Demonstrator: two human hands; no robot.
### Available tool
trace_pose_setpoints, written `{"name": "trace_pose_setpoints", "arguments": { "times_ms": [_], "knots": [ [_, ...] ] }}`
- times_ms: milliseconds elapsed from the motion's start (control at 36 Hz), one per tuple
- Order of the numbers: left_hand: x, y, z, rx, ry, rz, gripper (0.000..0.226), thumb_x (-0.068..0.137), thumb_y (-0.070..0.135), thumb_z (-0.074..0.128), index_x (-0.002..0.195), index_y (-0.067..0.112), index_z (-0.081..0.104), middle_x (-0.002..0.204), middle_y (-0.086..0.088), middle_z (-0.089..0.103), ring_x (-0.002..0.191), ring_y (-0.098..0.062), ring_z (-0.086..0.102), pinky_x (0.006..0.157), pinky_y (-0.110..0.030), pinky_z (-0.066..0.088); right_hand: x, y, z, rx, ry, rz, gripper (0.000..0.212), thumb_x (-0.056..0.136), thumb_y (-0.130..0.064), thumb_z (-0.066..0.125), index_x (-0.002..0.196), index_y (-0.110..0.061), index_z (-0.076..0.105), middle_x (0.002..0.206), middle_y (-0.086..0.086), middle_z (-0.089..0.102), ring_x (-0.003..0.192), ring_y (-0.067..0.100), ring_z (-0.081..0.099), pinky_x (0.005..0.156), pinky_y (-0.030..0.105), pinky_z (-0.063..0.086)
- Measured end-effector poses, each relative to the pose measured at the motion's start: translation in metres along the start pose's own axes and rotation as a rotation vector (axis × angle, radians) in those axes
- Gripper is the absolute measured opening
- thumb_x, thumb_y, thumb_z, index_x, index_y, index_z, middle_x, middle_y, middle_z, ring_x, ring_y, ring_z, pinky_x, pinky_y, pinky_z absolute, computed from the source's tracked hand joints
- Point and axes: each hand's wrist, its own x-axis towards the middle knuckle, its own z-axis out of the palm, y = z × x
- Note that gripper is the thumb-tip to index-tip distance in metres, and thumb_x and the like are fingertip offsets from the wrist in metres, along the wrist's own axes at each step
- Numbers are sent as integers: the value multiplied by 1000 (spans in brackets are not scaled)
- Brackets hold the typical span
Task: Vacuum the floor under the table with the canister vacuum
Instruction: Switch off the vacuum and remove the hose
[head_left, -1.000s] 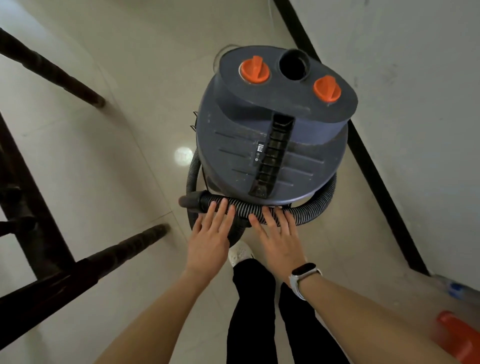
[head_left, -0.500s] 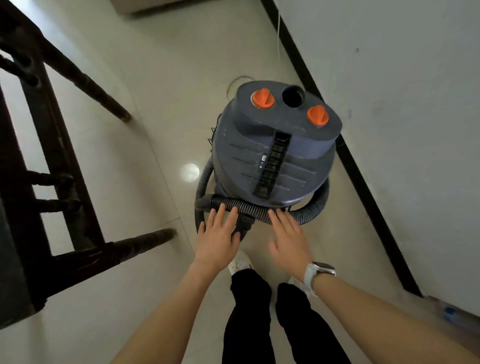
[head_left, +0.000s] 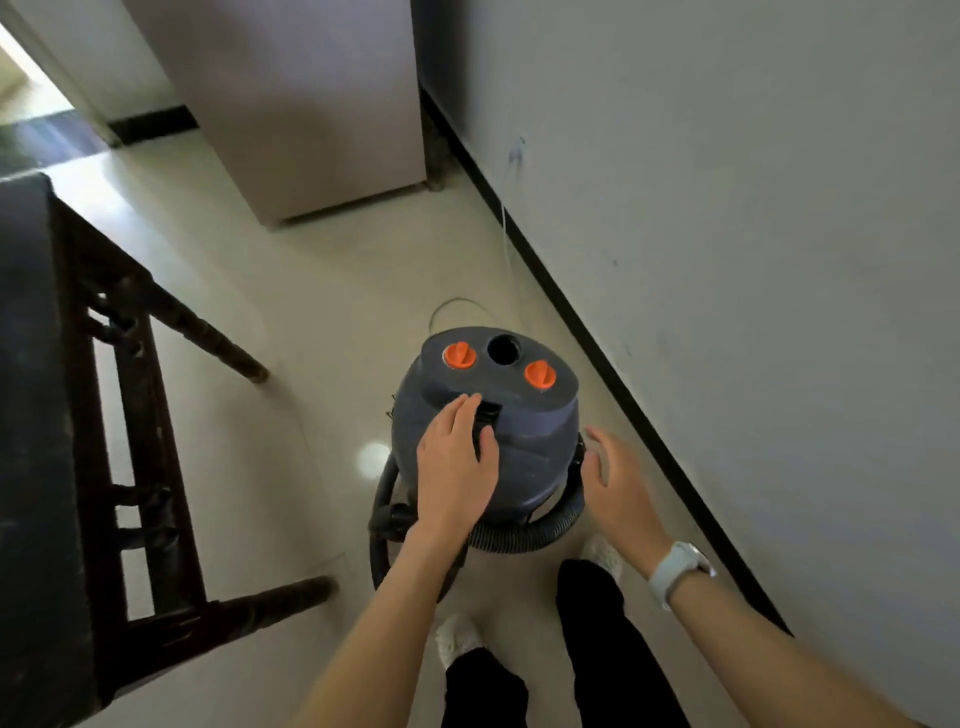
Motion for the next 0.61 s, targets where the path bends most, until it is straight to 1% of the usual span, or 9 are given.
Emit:
{"name": "trace_pose_setpoints", "arguments": {
  "times_ms": [56,167,306,361,417,472,528,583,611],
  "knots": [
    [16,22,2,-14,26,34,43,97,18,50,139,13,46,143,-4,47,134,-19,38,111,-41,33,16,-4,-20,-9,12,-13,36,99,-14,44,134,-10,47,125,-1,50,115,6,40,95,15,26],
    [49,57,10,26,49,86,42,97,17,50,138,11,47,141,-3,48,133,-18,39,108,-28,29,57,-2,-54,-33,28,-50,37,98,-11,43,134,-8,47,133,5,51,125,17,43,99,17,26],
    [93,81,35,101,96,67,41,96,16,51,136,10,49,136,-6,52,127,-22,45,105,-35,35,128,7,-83,-37,-31,-97,37,98,-13,43,134,-8,48,132,5,52,127,19,43,103,25,32],
    [111,86,50,129,130,20,42,95,15,52,137,10,49,137,-6,52,127,-22,45,105,-37,37,162,14,-91,-75,-88,-131,37,98,-12,43,134,-8,49,130,7,54,125,20,45,101,23,32],
    [129,90,69,176,166,-35,43,93,13,54,135,10,50,135,-7,53,126,-22,47,105,-39,37,197,22,-101,-134,-164,-162,37,97,-11,44,133,-7,49,129,9,54,123,21,45,98,20,28],
    [147,98,90,208,188,-72,43,91,11,57,133,9,52,132,-9,56,124,-25,50,104,-42,39,233,29,-112,-200,-237,-205,37,96,-10,45,132,-5,50,130,11,54,123,23,45,100,22,28],
    [166,110,113,233,172,-113,43,90,10,58,133,7,53,131,-10,56,124,-28,51,103,-44,39,266,37,-124,-246,-289,-234,36,95,-7,47,131,-3,51,128,13,55,122,27,46,103,27,30],
    [185,125,136,255,143,-147,43,90,10,58,132,8,53,132,-10,56,124,-28,50,103,-43,37,296,45,-135,-277,-336,-255,36,95,-6,47,130,-3,52,127,14,55,122,28,47,104,29,31],
    [193,132,146,271,136,-150,43,88,9,59,131,8,55,129,-10,58,122,-29,52,101,-44,39,310,49,-139,-293,-359,-263,36,95,-7,47,131,-3,51,128,14,55,123,28,46,104,29,31]
  ]
}}
